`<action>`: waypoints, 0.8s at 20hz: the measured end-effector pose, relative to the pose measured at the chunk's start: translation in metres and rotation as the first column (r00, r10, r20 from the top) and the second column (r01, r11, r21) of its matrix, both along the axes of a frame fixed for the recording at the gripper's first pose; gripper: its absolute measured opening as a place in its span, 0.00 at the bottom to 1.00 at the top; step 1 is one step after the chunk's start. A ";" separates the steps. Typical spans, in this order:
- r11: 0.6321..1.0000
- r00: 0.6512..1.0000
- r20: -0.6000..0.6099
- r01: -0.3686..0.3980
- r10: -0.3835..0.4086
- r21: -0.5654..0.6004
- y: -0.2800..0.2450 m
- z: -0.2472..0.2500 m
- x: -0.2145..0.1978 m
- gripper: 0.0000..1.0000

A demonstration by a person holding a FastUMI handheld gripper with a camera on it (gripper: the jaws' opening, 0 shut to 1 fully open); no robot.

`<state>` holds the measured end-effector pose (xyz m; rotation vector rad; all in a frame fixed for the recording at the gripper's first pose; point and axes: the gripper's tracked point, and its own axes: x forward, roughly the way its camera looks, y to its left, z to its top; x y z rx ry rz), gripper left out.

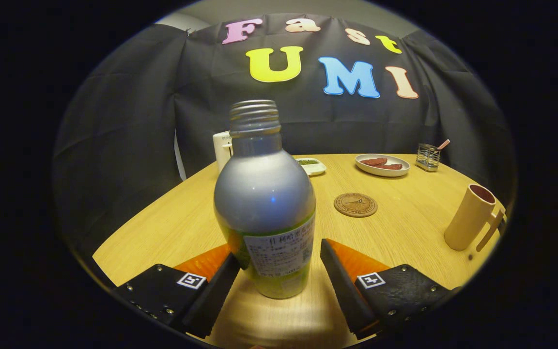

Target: Take the bottle from table, then pour the juice into the cup, finally place the bottle on the coaster

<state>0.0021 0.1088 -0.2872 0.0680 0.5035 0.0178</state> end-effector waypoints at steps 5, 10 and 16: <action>0.999 0.999 -0.011 -0.043 0.043 0.005 0.006 -0.003 0.003 0.82; 0.992 0.997 -0.045 -0.050 0.055 0.113 0.011 0.008 0.005 0.77; 0.981 0.999 -0.010 0.040 -0.039 0.188 -0.015 0.049 0.015 0.77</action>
